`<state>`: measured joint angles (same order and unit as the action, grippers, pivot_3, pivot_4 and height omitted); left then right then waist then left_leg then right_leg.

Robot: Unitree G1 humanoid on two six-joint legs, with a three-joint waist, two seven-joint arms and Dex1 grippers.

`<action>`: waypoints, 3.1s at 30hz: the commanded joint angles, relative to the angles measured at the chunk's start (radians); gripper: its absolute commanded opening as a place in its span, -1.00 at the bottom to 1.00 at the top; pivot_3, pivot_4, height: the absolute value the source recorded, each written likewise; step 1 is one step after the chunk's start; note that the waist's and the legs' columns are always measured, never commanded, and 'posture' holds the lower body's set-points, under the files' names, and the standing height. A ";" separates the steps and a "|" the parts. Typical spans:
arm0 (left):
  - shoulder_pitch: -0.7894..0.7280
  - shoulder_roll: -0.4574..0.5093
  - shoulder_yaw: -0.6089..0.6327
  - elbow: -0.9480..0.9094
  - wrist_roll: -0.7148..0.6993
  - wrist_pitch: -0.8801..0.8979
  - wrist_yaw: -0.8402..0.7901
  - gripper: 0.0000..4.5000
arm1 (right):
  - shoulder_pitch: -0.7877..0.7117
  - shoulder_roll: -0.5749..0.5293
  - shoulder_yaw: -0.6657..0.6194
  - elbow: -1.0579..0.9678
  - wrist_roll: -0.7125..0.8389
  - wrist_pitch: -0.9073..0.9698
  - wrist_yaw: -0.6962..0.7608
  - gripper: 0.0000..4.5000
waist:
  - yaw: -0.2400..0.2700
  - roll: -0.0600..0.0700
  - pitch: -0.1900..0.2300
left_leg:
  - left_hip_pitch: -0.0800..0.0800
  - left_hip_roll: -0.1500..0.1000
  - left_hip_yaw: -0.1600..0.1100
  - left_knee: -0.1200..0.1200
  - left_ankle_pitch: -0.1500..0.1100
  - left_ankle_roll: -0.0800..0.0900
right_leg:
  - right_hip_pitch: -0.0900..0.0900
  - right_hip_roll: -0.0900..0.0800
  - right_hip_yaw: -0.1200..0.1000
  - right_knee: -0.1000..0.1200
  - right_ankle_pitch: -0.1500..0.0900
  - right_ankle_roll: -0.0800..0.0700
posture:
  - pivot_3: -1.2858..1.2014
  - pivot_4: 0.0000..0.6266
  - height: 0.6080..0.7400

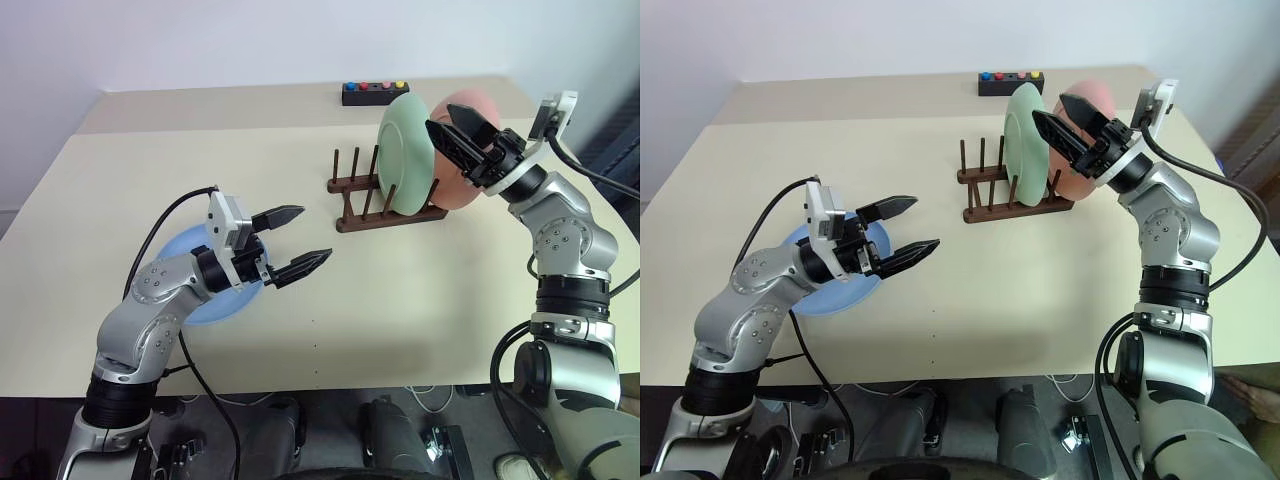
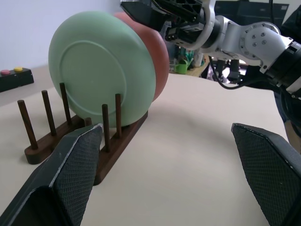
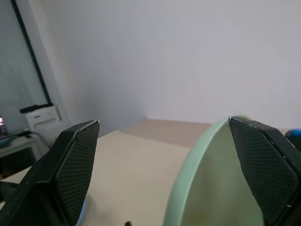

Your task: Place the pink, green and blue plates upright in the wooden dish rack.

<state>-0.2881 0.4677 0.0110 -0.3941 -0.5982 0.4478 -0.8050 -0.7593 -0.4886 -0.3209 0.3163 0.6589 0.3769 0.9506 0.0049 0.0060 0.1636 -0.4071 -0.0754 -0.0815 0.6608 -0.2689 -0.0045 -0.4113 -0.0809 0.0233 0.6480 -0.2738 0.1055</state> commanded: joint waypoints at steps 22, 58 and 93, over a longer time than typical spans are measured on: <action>-0.026 0.244 0.326 0.191 0.009 0.346 0.304 1.00 | 0.173 -0.227 0.196 -0.435 0.006 0.005 0.369 0.99 | 0.000 -0.003 0.002 | 0.000 0.000 -0.001 -0.001 0.000 0.000 | -0.001 0.000 0.000 0.000 0.000 0.000 | 0.03 -0.52 1.00; -0.305 0.450 0.303 0.549 -0.001 1.073 0.344 1.00 | 0.160 -0.176 0.240 -0.361 -0.063 -0.055 0.347 0.99 | 0.003 -0.008 0.004 | 0.000 -0.001 -0.002 -0.005 0.002 -0.004 | -0.003 -0.001 0.000 0.001 0.000 0.000 | 0.03 -0.52 1.00; -0.580 0.236 0.646 0.740 0.093 0.984 0.259 -0.99 | 0.011 -0.177 0.409 -0.524 -0.461 -0.470 0.186 1.00 | -0.021 -0.017 0.007 | -0.004 -0.001 0.000 -0.007 0.008 -0.013 | -0.017 -0.001 0.000 0.014 0.000 0.000 | 0.03 -0.52 1.00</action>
<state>-0.8847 0.7255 0.5478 0.4620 -0.4707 1.3989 -0.6143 -0.7209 -0.6717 0.0653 -0.2055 0.2889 0.0362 1.1546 -0.0156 -0.0106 0.1705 -0.4113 -0.0762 -0.0815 0.6540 -0.2610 -0.0175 -0.4281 -0.0814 0.0230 0.6618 -0.2740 0.1058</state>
